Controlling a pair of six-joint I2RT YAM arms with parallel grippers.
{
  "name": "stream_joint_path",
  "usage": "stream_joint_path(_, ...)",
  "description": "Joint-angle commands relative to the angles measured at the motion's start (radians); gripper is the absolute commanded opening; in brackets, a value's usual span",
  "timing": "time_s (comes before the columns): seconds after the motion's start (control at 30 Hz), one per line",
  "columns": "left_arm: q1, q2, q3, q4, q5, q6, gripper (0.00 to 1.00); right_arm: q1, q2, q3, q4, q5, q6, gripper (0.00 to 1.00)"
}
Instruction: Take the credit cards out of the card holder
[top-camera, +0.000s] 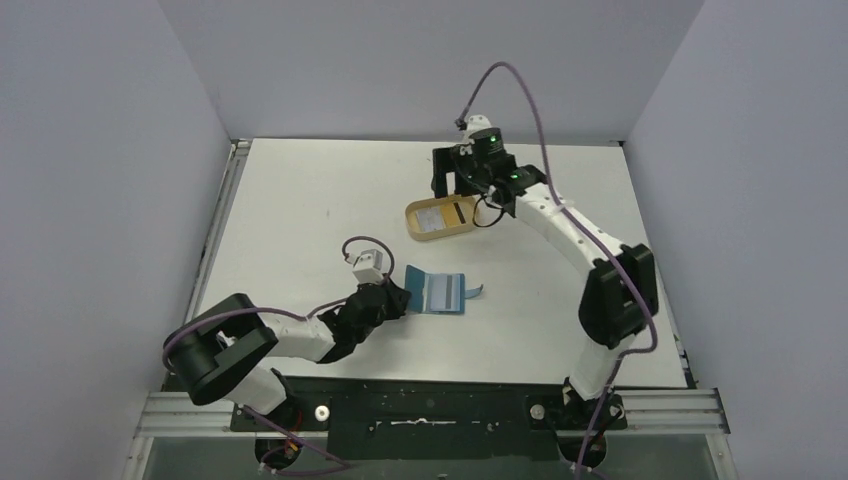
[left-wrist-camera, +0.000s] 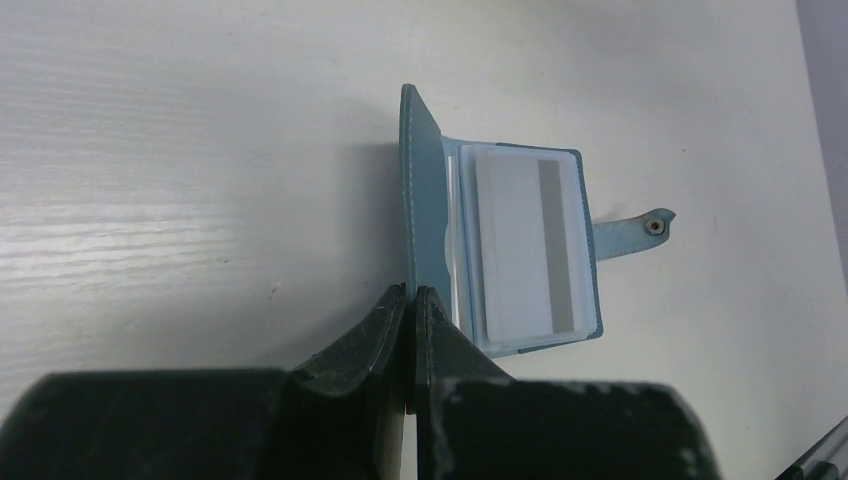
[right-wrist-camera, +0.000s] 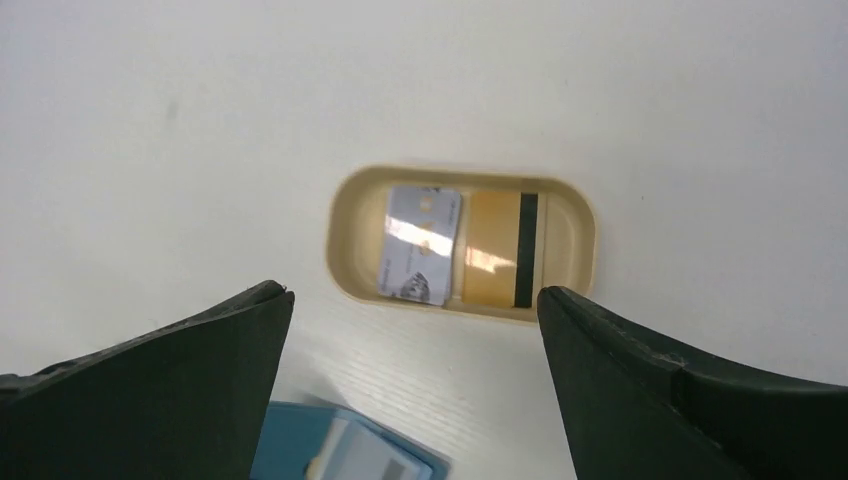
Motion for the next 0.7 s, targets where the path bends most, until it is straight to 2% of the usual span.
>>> stream_joint_path(0.0, 0.017, 0.099, 0.008, 0.12, 0.082, 0.018, 0.0, -0.068, -0.179, -0.114, 0.177, -0.195, 0.158, 1.0)
stream_joint_path(0.07, 0.04, 0.147, -0.015, 0.22, 0.122, -0.016, 0.0, -0.06, -0.254, -0.275, 0.291, -0.229, 0.256, 1.0)
stream_joint_path(0.17, 0.086, 0.236, -0.065, 0.426, 0.207, -0.079, 0.0, 0.003, -0.379, -0.552, 0.549, -0.233, 0.362, 0.99)
stream_joint_path(0.33, 0.141, 0.414, -0.101, 0.769, 0.329, -0.19, 0.0, 0.074, -0.398, -0.726, 0.632, -0.279, 0.386, 0.95)
stream_joint_path(0.43, 0.158, 0.456, -0.067, 0.776, 0.401, -0.222, 0.0, 0.073, -0.365, -0.797, 0.718, -0.372, 0.394, 0.95)
stream_joint_path(0.67, 0.176, 0.392, -0.051, 0.777, 0.445, -0.257, 0.0, 0.063, -0.318, -0.914, 0.86, -0.455, 0.424, 0.94)
